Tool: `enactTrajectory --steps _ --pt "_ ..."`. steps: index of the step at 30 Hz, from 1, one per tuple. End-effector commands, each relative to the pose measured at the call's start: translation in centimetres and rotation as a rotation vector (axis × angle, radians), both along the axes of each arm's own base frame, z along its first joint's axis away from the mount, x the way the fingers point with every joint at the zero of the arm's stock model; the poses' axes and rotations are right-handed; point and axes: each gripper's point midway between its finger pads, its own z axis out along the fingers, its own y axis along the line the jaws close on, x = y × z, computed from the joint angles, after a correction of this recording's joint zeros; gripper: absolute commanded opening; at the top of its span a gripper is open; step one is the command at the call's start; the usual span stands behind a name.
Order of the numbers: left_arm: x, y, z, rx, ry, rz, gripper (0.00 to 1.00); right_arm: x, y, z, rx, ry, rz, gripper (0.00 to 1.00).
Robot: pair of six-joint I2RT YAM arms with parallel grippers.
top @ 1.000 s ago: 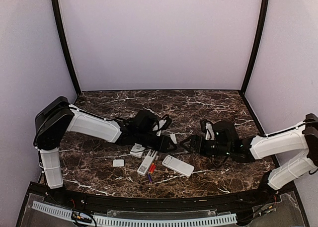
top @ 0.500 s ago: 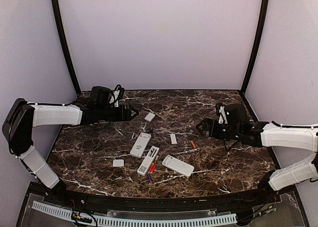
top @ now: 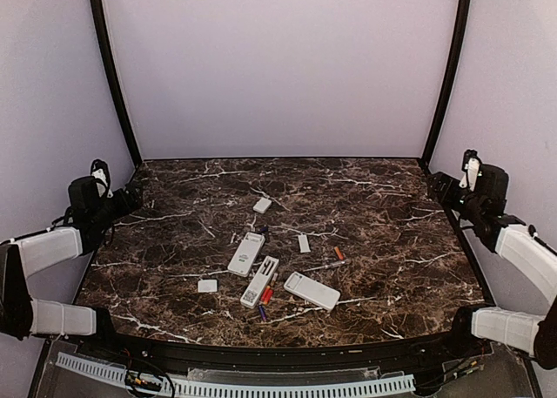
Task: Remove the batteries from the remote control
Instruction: Reset both arms
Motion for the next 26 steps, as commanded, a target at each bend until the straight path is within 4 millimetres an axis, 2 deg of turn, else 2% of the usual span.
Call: enactTrajectory --steps 1,4,7,8,9,10,14,26 --pt "-0.8 1.4 -0.4 0.151 -0.094 0.046 0.99 -0.1 -2.2 0.5 -0.109 -0.173 -0.078 0.99" --pt "-0.5 1.4 -0.7 0.211 -0.119 0.029 0.99 -0.3 -3.6 0.6 -0.192 -0.280 -0.152 0.99" --pt "0.3 0.9 -0.6 0.223 -0.137 -0.009 0.99 -0.4 -4.0 -0.6 -0.252 -0.320 -0.171 0.99" --pt "0.6 0.7 -1.2 0.223 -0.124 -0.021 0.99 -0.3 -4.0 -0.8 -0.261 -0.329 -0.171 0.99" --pt "0.9 0.4 -0.8 0.227 -0.147 -0.039 0.99 0.0 -4.0 -1.1 -0.267 -0.325 -0.163 0.99" --pt "1.0 0.3 -1.4 0.226 -0.138 -0.047 0.99 0.3 -3.8 -1.4 -0.266 -0.319 -0.152 0.99" --pt "1.3 -0.2 -1.3 0.219 -0.169 -0.067 0.99 1.8 -3.4 -2.2 -0.267 -0.281 -0.119 0.98" --pt "0.9 -0.1 -1.2 0.217 -0.173 -0.054 0.99 1.6 -3.5 -2.2 -0.266 -0.283 -0.127 0.99"
